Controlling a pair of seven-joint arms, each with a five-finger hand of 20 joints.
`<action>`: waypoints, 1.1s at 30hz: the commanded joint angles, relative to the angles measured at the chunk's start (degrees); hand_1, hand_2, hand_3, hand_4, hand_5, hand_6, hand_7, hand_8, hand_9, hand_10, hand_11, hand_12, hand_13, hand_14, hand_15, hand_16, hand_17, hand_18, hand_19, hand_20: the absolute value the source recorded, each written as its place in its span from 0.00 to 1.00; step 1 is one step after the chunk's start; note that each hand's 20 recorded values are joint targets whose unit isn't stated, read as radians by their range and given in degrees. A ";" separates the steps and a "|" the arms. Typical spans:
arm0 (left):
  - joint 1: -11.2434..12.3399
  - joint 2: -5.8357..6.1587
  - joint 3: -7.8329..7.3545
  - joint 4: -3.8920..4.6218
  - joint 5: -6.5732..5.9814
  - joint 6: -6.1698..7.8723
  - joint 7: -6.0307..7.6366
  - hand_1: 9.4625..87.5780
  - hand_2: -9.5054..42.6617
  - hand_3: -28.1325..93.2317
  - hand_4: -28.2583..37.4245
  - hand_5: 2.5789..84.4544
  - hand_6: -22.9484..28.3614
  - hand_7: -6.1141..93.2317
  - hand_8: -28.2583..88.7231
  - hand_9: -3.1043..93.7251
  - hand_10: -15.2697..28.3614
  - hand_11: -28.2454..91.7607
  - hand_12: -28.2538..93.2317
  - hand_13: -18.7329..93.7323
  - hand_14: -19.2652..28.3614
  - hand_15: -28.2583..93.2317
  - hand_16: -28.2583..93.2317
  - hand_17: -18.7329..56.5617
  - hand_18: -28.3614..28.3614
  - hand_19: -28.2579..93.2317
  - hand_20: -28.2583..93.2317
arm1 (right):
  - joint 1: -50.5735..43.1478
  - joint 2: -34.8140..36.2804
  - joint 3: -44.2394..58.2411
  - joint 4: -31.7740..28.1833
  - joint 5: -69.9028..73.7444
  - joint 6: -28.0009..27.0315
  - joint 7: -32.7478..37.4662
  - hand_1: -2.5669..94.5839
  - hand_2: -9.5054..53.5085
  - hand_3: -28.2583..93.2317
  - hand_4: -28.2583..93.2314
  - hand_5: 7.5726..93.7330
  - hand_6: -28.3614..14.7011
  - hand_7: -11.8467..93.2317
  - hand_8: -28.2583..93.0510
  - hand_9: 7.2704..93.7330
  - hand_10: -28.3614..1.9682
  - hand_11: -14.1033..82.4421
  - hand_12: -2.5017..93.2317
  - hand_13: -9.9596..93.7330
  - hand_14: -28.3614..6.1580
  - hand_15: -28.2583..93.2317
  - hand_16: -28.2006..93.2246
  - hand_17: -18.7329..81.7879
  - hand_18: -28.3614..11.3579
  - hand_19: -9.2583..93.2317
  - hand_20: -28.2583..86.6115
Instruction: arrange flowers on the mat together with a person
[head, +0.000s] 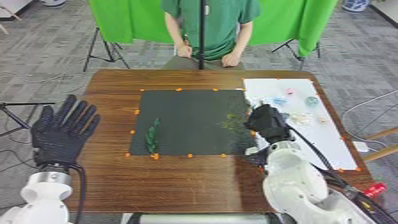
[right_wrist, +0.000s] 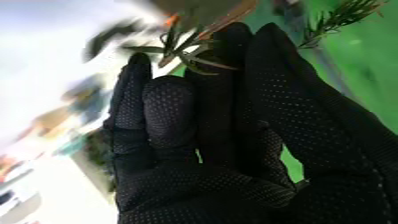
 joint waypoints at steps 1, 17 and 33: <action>-1.70 0.90 2.32 1.31 0.18 0.66 -1.71 0.22 0.46 0.83 0.00 0.49 0.59 0.17 0.16 0.42 0.68 0.39 0.30 0.41 0.71 0.48 0.17 0.17 0.76 0.54 0.34 | 9.58 -8.86 -8.15 5.54 0.94 2.20 1.23 0.56 0.00 0.83 0.03 0.68 0.64 0.57 0.31 0.67 0.50 0.62 0.66 0.61 0.34 0.85 0.61 0.44 0.16 0.82 0.53; -3.21 2.52 4.03 1.68 -0.05 1.54 -3.09 0.21 0.47 0.82 0.00 0.49 0.59 0.17 0.16 0.42 0.69 0.39 0.30 0.42 0.71 0.48 0.17 0.17 0.76 0.54 0.34 | 14.22 -15.21 -19.29 10.71 -5.20 0.59 2.36 0.57 0.00 0.83 0.03 0.69 0.62 0.55 0.31 0.68 0.47 0.63 0.65 0.62 0.31 0.85 0.60 0.45 0.11 0.85 0.51; -3.81 2.77 4.64 1.90 -0.85 2.25 -3.02 0.21 0.48 0.83 0.00 0.50 0.60 0.17 0.16 0.42 0.68 0.39 0.30 0.42 0.71 0.48 0.17 0.17 0.76 0.54 0.34 | 13.00 -16.04 -21.57 12.72 -5.99 -0.32 1.52 0.56 0.00 0.83 0.03 0.65 0.59 0.51 0.26 0.66 0.47 0.62 0.65 0.61 0.31 0.85 0.59 0.44 0.11 0.86 0.48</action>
